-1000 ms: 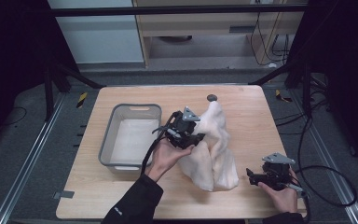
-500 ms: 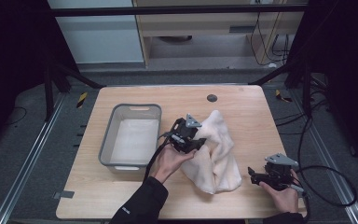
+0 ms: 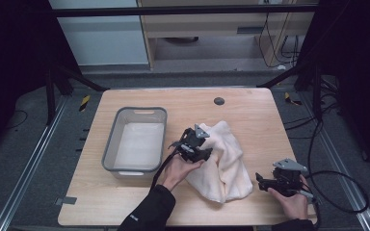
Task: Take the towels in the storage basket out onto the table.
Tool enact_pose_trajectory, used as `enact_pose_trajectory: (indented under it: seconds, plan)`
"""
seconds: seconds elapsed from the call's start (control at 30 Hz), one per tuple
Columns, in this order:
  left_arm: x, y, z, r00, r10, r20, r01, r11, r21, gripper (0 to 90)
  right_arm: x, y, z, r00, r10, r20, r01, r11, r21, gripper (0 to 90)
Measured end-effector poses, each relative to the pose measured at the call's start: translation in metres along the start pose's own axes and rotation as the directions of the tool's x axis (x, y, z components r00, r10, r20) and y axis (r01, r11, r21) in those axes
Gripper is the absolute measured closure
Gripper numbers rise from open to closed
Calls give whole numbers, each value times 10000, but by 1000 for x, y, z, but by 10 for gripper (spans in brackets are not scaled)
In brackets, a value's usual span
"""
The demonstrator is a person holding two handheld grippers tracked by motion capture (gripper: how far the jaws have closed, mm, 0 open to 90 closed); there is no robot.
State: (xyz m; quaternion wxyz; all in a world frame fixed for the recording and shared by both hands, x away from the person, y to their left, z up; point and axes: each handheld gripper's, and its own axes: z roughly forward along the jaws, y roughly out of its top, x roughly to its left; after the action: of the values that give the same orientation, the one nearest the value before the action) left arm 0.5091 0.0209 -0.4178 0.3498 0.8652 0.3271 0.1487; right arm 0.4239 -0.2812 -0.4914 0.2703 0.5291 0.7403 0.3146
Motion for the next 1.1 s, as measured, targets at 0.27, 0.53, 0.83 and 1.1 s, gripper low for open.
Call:
enact_pose_trajectory:
  seconds: [0.27,0.53,0.83,1.1]
  plan:
    - [5,0,-4,10000,-62,19,62,10000,78,342,0,0,1,10000,-35,-1,35,10000,36,57]
    - [10,4,-29,10000,24,68,-22,9993,-378,266,0,-1,1,10000,-8,0,8,10000,76,54]
    - [9,3,-67,9995,7,301,32,9916,-1293,242,-1,-1,0,10000,8,-10,-8,10000,44,49]
    - [17,-15,-100,9999,-128,-97,106,9791,-2029,234,-2,-1,0,9999,159,-21,-159,9998,71,43]
